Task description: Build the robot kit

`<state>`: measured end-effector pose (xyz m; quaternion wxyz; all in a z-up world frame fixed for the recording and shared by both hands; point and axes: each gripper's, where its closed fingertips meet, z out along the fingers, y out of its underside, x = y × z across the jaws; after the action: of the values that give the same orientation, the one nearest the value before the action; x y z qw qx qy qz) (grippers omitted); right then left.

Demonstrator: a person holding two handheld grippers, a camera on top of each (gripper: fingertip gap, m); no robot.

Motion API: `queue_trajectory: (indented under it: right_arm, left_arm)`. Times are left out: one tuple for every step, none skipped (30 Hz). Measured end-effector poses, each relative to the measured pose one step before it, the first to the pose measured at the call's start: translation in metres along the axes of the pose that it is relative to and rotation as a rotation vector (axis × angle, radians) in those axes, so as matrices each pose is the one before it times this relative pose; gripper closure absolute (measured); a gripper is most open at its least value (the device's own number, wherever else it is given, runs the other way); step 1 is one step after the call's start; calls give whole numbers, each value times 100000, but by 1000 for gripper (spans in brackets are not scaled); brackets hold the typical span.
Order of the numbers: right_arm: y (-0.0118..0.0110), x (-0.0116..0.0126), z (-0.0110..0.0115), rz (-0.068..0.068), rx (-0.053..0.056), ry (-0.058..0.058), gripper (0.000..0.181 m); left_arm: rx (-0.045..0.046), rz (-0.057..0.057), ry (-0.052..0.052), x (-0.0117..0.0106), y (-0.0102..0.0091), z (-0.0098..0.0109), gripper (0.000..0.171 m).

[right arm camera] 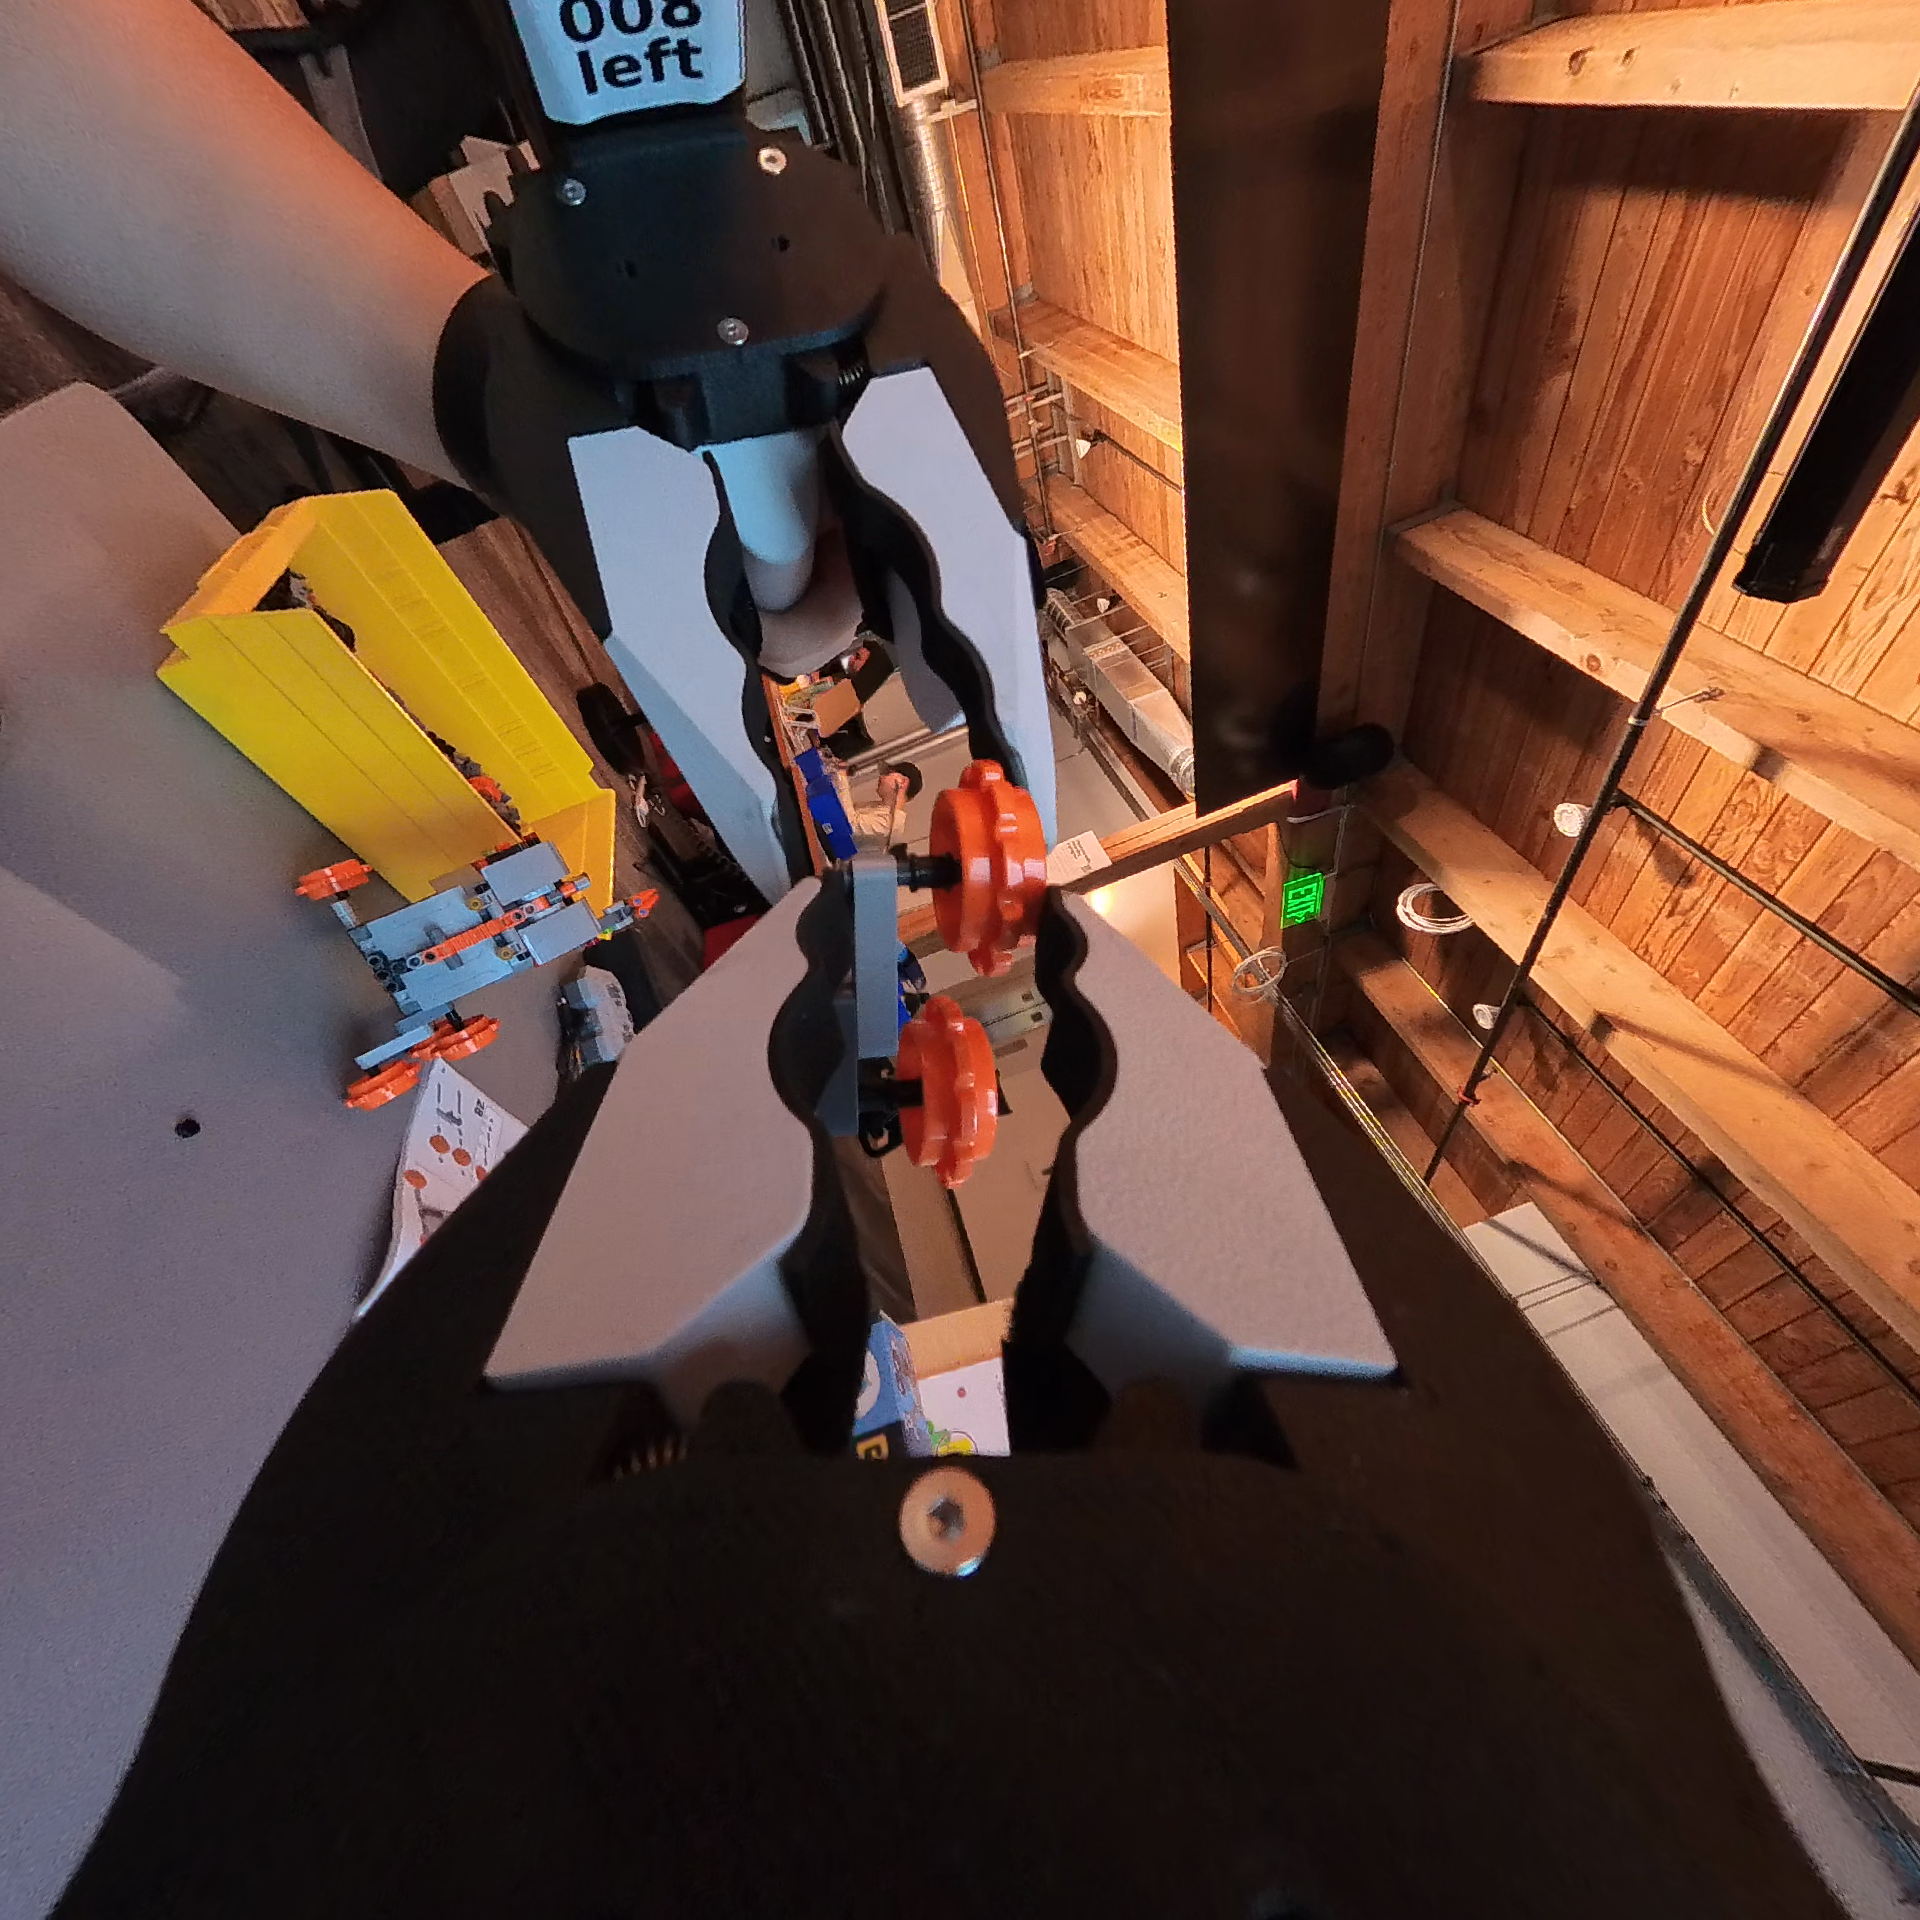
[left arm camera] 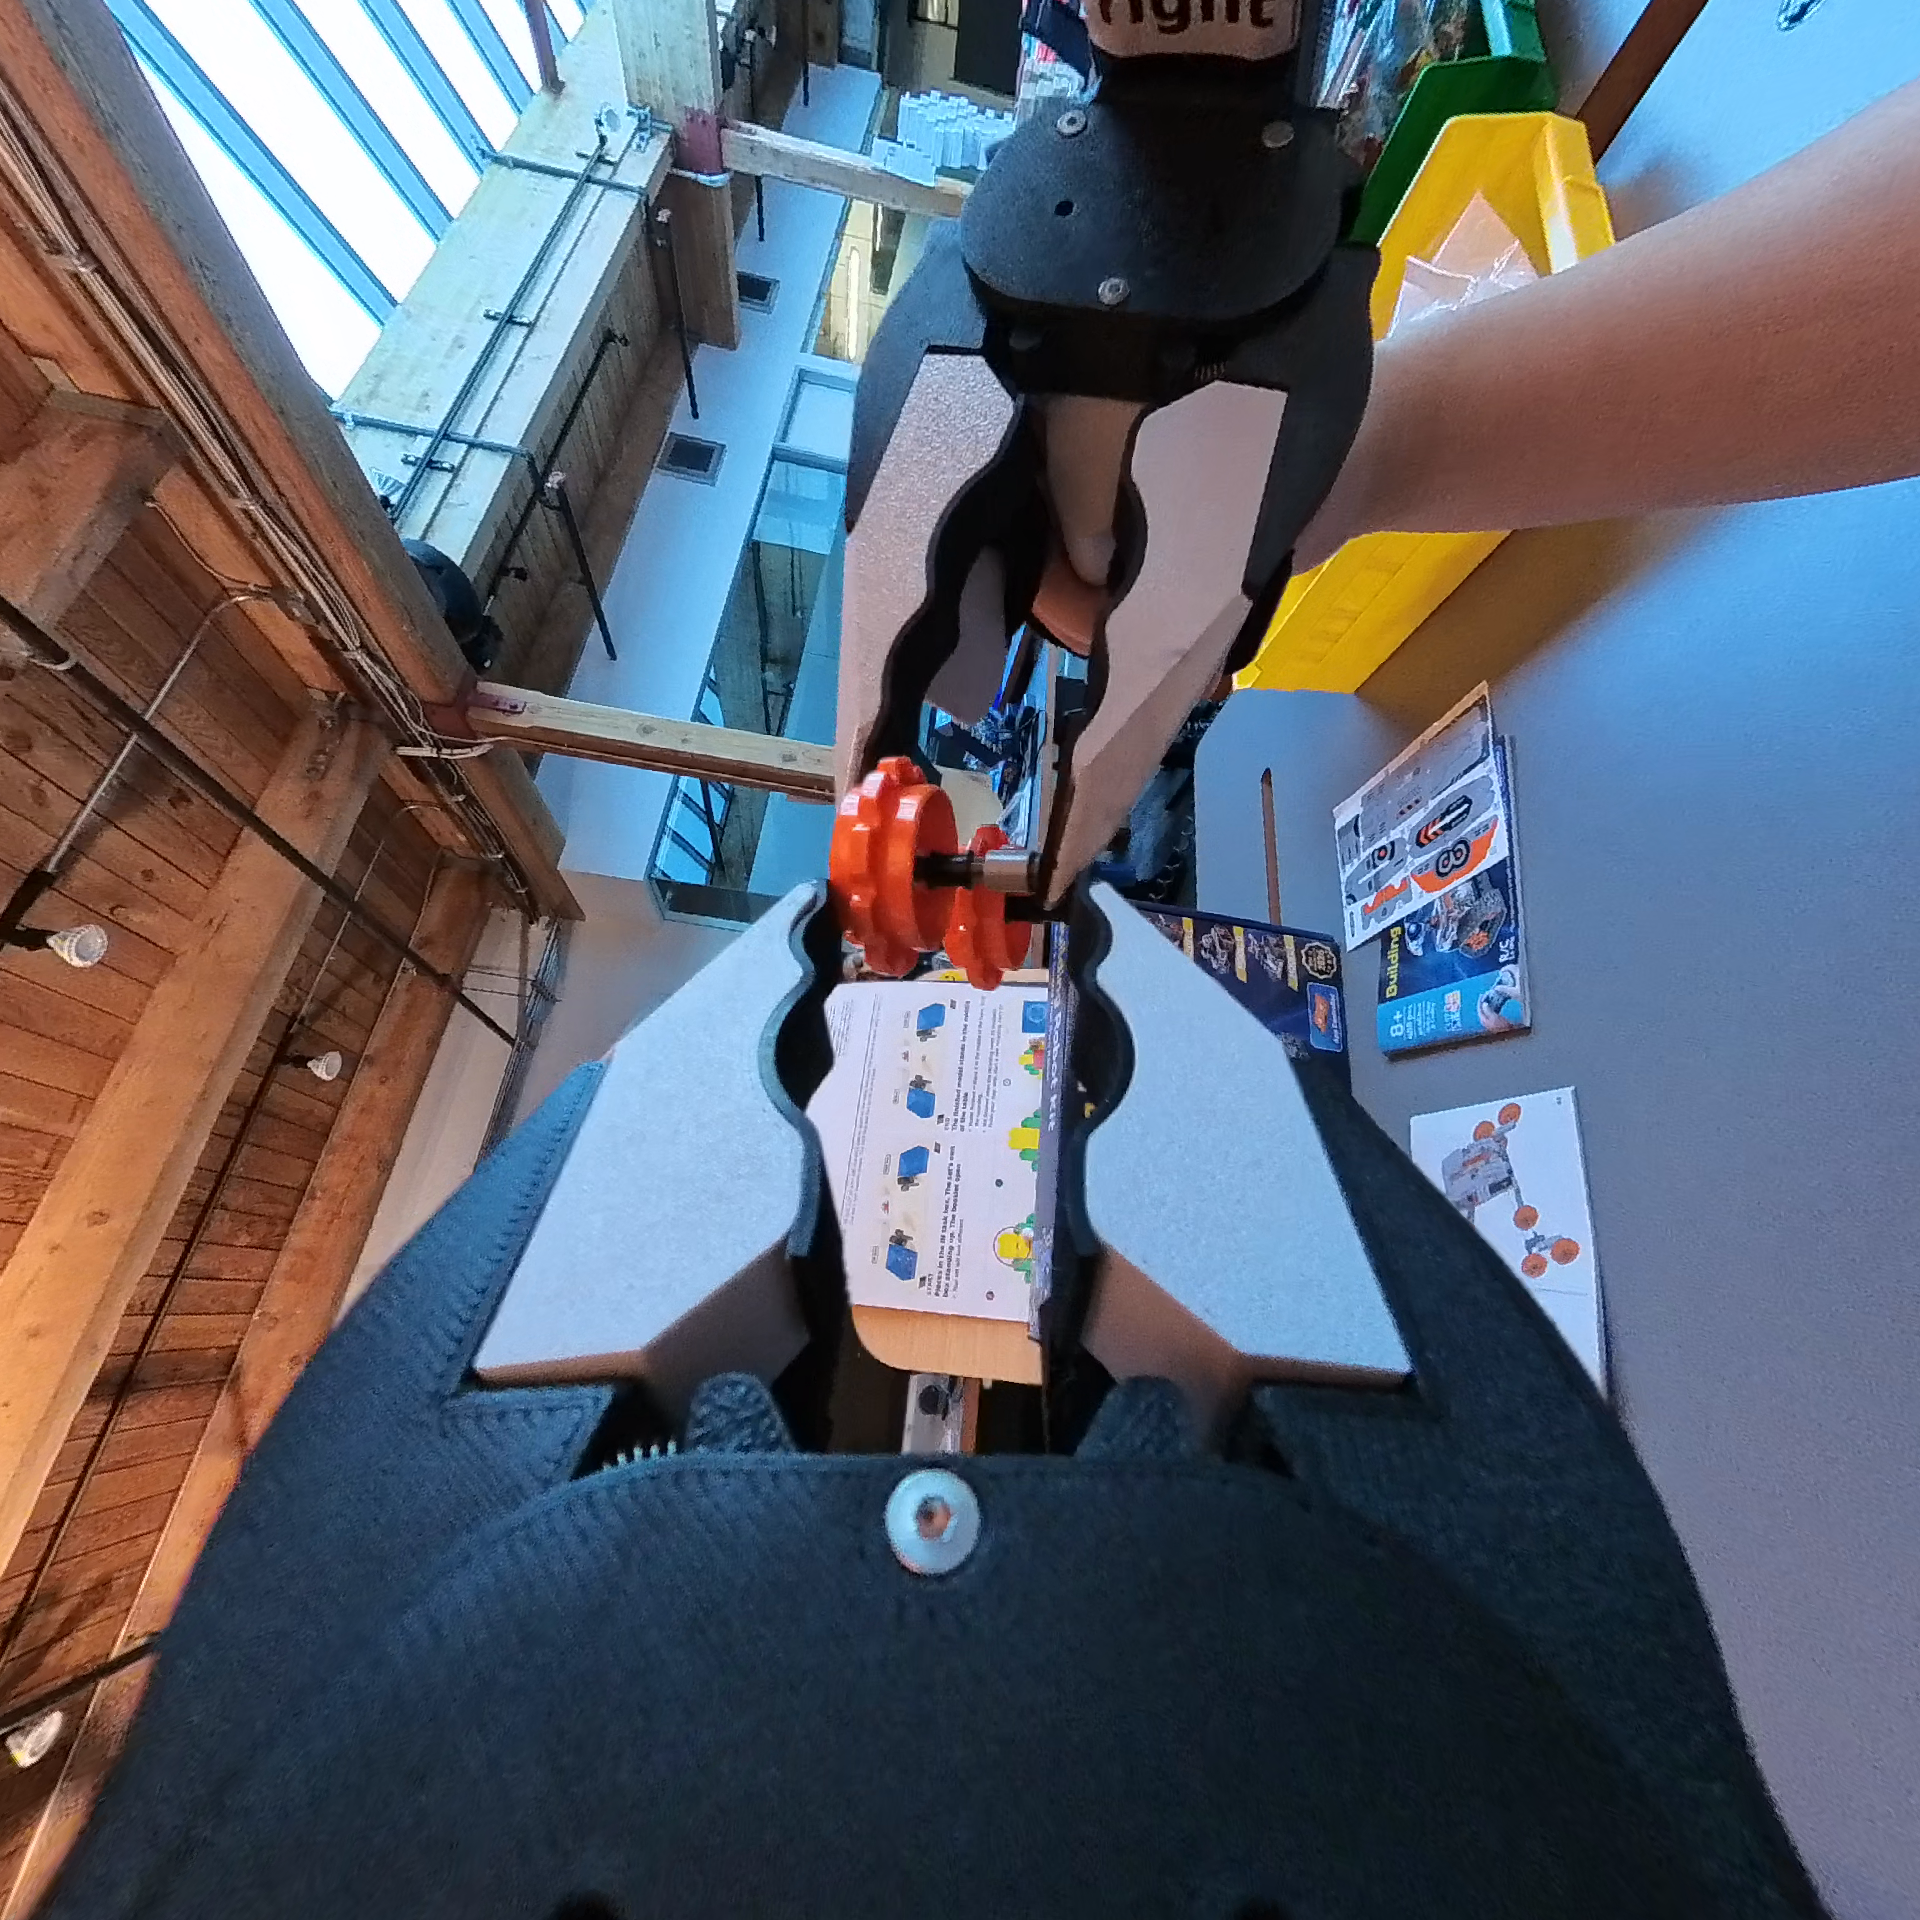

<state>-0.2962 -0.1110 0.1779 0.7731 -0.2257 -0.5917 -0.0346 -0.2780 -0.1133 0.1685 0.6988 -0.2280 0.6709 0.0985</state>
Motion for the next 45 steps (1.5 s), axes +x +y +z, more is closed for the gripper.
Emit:
queue_trajectory:
  right_arm:
    - [-14,-10,24,180,253,54,145]
    - [12,39,54,116,-73,498,145]
    - [26,18,61,-113,-307,318,146]
    - [69,-28,29,85,-350,-198,146]
    - [-7,31,8,425,135,98,145]
    - [24,7,-1,201,45,-6,145]
    - [67,-42,36,31,-448,-265,145]
    - [46,5,27,-293,-293,336,146]
    - [1,13,27,-208,-35,273,146]
    - [74,-3,46,572,-404,-199,146]
    - [14,28,19,147,91,228,146]
    - [3,-7,16,65,238,44,146]
    - [52,-3,14,130,-251,-23,145]
    - [29,33,14,-238,-145,365,146]
    - [18,-16,13,-132,-65,-18,146]
    - [13,5,17,223,-122,48,145]
    - [-45,28,-1,25,354,313,146]
    - [-50,-18,-3,353,378,-239,146]
    - [-7,28,3,64,47,234,146]
    - [-39,34,13,-378,159,563,146]
    - [24,-18,30,363,-277,-369,146]
    - [-10,-1,-16,124,118,-81,146]
    - [-67,31,-12,41,579,272,146]
    - [43,-8,29,412,-323,-226,146]
    - [26,19,22,-334,-204,347,146]
    - [10,-17,11,88,-55,-134,146]
    - [15,14,2,75,-91,-8,146]
    - [19,41,5,-165,-49,352,146]
    - [37,-5,25,485,-284,-255,146]
    - [44,70,16,1111,-164,-201,145]
    - [8,168,6,1972,378,-46,145]
    - [118,162,1,3113,183,-1031,146]
    - [147,139,-71,2996,268,-1261,145]
    - [-49,218,-127,2181,1453,-170,145]
    - [43,211,-121,3077,518,-717,145]
    - [216,152,-110,2611,-650,-989,145]
    - [260,161,-113,1176,-686,-182,146]
    - [224,163,-105,791,-232,54,145]
    - [152,138,-115,1368,-53,-288,145]
    - [43,142,-123,1222,647,-144,147]
    - [-65,105,-122,1438,1297,-411,147]
    - [-71,4,-111,1682,1217,-1027,146]
    - [-36,-44,-80,1041,776,-1134,146]
    - [-45,-32,-50,-245,745,-440,146]
    - [-45,-15,-14,-874,499,129,146]
  left_arm:
    - [19,-389,144,-14,-1,-26,129]
    - [-422,-136,-128,-56,41,-12,129]
    - [-430,464,-208,-32,65,-8,129]
    - [-316,107,-134,4,45,9,129]
    - [109,-646,-429,-27,-4,26,129]
    - [210,-552,-319,-5,17,15,129]
    - [-220,-253,-39,35,71,25,129]
    - [-337,51,-386,-17,50,7,129]
    - [-260,230,-439,-24,24,3,129]
    - [-440,76,-270,-11,58,9,129]
    - [-173,-241,-316,-18,30,24,129]
    - [71,-236,-243,-1,11,14,129]
    - [-148,-418,-99,1,44,26,129]
    - [-54,-430,-234,-16,27,19,129]
    - [82,-262,-100,8,21,11,129]
    - [2,-537,3,2,24,6,129]
    - [289,-558,-149,-26,-31,-14,128]
    - [310,-294,-120,1,-34,-18,128]
    - [20,20,-345,-28,-7,-4,128]
    - [0,237,-430,-34,-8,-11,128]
    - [-168,-18,-44,6,21,-3,128]
    - [40,-583,81,10,-1,0,128]
    - [419,-280,-243,-21,-36,-15,128]
    - [-113,-83,-110,6,38,1,128]
    - [-238,-18,-244,-23,39,19,128]
    - [13,303,-216,13,27,-6,128]
    - [-12,-223,-168,-2,21,8,128]
    - [-70,-462,-186,-25,20,28,128]
    - [-71,-347,141,-17,54,17,128]
    - [173,-1241,397,-56,31,41,128]
    - [365,-2311,644,-124,8,88,128]
    - [59,-2818,1611,-109,45,148,127]
    - [-177,-2709,2411,-53,9,170,127]
    - [631,-1210,1658,-122,-139,157,127]
    - [512,446,1145,-125,-111,178,127]
    - [-418,144,1572,-45,36,239,126]
    - [-998,-1443,1868,-28,115,276,126]
    - [-592,-2643,1845,-27,109,258,127]
    - [257,-3275,1951,-29,48,216,127]
    - [869,-3077,1555,-40,-26,144,127]
    - [1409,-2127,971,-31,-98,76,127]
    - [1561,-1180,648,37,-116,47,127]
    - [871,286,221,58,-67,3,128]
    - [460,1400,-418,29,-64,-7,128]
    - [87,1211,-538,15,-43,-12,128]
